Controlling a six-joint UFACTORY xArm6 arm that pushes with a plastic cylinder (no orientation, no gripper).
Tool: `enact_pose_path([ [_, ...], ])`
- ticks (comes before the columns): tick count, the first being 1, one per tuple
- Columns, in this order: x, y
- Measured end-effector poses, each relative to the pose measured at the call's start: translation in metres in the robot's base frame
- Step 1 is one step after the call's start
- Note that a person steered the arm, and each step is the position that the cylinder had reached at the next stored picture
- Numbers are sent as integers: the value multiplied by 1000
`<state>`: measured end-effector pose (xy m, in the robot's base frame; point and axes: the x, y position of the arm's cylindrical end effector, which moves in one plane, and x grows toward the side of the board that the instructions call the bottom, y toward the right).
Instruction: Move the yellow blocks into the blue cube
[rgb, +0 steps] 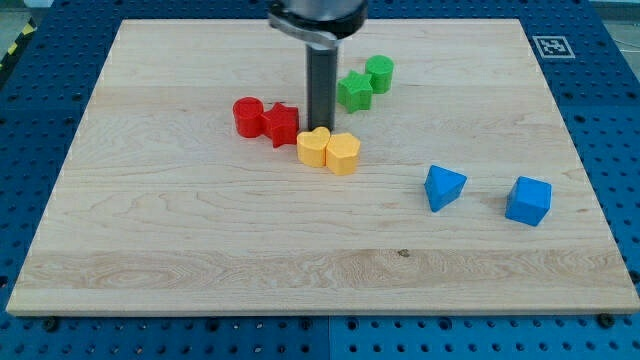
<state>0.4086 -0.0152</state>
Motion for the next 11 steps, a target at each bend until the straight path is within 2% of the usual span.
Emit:
enact_pose_path([
  [2, 5, -57],
  [3, 10, -64],
  [6, 33, 11],
  [9, 35, 108],
  [11, 37, 146],
])
